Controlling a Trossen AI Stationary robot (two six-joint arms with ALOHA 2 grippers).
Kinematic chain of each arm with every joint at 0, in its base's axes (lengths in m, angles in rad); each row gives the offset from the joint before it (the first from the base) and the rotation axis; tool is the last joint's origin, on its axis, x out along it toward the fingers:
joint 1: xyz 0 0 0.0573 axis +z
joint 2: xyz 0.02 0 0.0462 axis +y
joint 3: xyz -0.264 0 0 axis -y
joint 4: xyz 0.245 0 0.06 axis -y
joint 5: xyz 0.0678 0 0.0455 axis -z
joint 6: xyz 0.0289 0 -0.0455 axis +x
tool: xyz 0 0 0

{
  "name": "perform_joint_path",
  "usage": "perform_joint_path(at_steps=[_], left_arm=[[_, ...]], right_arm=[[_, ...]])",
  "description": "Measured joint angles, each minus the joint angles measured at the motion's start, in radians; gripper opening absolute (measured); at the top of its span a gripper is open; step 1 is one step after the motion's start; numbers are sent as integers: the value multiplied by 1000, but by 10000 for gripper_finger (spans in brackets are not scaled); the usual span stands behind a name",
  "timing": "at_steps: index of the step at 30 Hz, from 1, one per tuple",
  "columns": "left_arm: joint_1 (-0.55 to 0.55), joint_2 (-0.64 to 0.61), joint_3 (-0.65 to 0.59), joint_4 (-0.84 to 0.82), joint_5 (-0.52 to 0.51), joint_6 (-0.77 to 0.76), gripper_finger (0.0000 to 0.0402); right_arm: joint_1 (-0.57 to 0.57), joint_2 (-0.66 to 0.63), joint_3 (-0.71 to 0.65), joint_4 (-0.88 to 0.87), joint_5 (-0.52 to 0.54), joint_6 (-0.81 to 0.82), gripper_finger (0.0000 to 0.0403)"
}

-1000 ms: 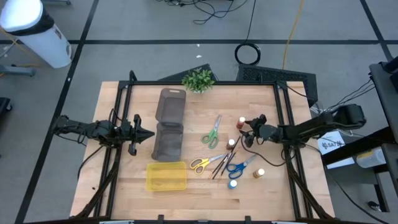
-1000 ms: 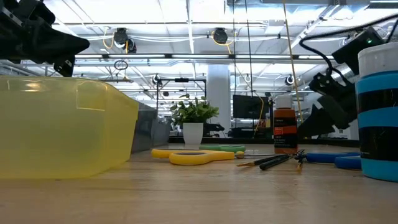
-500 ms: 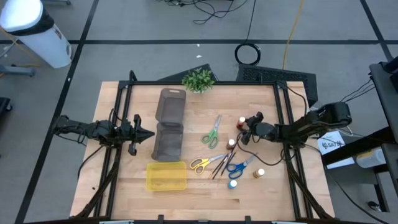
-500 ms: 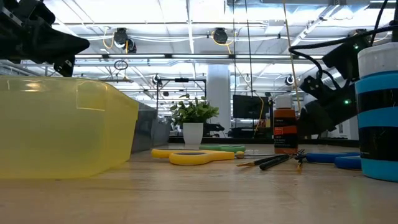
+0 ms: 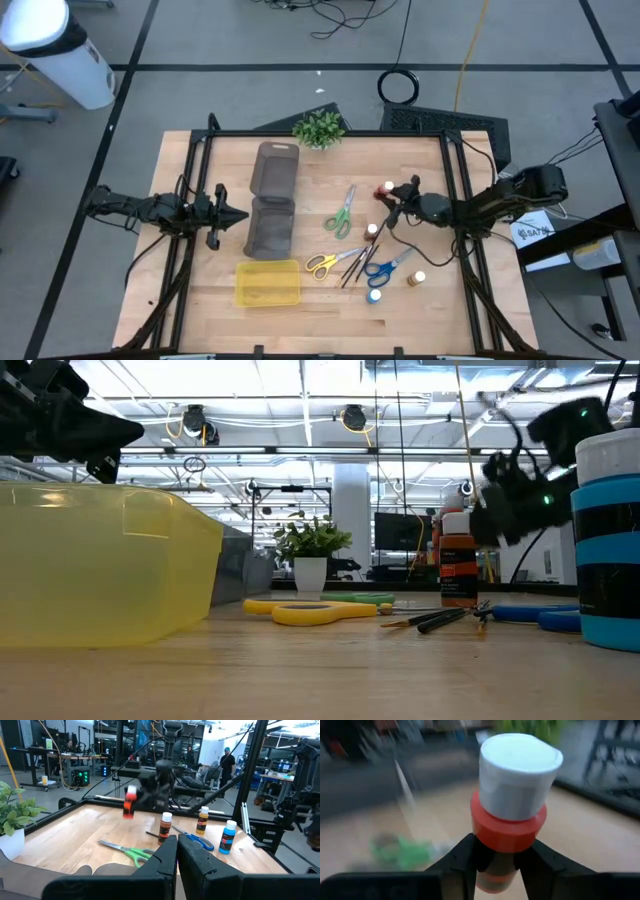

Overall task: Pick & Place Paint Supplies
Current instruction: Put the orange paint bottle into the top black bin

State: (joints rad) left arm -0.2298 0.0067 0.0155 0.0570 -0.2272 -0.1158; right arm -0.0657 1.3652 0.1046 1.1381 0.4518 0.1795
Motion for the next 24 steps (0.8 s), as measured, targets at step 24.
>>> perform_joint_path(at_steps=[24], left_arm=[[61,102,-1,376,-355,80,21]], right_arm=[[-30,-54,544,-709,-222,-165,110]])
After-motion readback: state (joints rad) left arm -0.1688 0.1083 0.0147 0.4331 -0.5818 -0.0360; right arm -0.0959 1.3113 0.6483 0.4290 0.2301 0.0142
